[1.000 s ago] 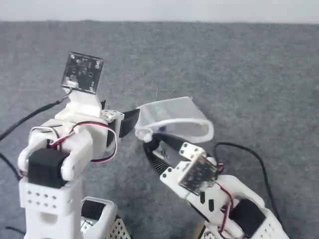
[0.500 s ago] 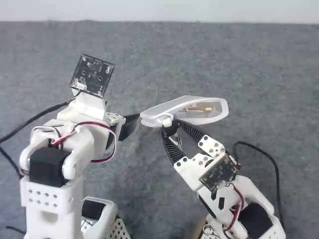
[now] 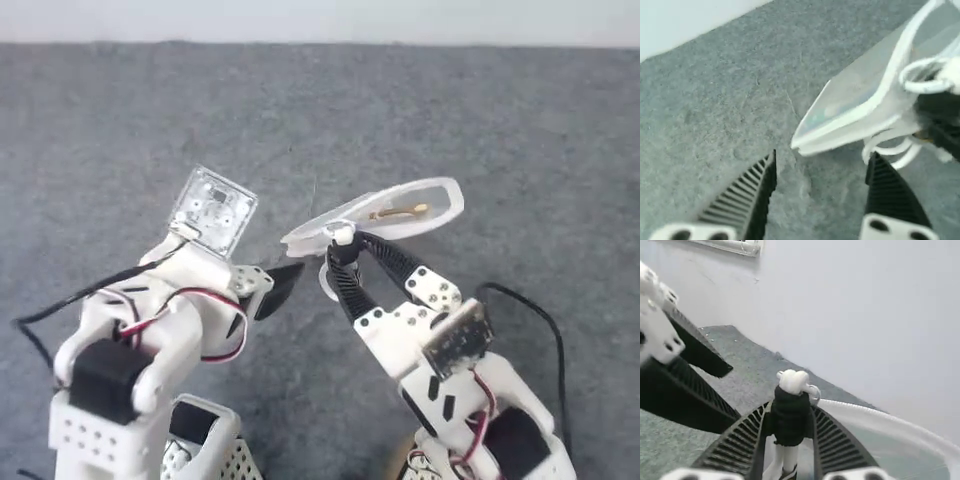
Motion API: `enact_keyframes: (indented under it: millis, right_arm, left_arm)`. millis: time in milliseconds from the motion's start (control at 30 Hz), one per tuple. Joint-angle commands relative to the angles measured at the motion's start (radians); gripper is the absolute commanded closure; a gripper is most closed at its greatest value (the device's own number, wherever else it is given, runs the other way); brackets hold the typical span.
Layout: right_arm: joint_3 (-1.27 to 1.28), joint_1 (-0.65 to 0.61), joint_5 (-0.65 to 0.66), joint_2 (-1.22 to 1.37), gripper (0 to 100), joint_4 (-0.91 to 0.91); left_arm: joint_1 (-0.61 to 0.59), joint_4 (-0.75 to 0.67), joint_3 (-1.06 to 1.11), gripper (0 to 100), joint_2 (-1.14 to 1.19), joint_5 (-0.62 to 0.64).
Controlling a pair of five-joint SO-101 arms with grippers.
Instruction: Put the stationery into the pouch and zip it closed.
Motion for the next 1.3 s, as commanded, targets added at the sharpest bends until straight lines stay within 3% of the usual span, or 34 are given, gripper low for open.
enact_keyframes:
  millis: [0,200,533,833,1033,1267]
  right_arm:
    - [-0.127,0.001,-0.044,-0.021,99.3,0.042]
    - [-0.138,0.001,-0.055,-0.019,99.3,0.061]
    - [-0.218,-0.104,-0.011,-0.019,99.3,0.22]
    - [-0.221,-0.107,-0.009,0.068,99.3,0.231]
    - [-0.222,-0.107,-0.014,0.113,99.3,0.222]
    - [-0.232,-0.105,-0.015,0.093,99.3,0.219]
  left_arm:
    - [0.037,-0.068,0.025,72,-0.032,-0.037]
    - [0.14,-0.114,0.096,72,-0.034,-0.043]
    - [0.152,-0.249,0.193,73,-0.035,-0.037]
    - [0.166,-0.281,0.206,73,-0.035,-0.034]
    - [0.232,-0.414,0.306,73,-0.041,0.037]
    - [0.239,-0.503,0.438,75,-0.296,0.106]
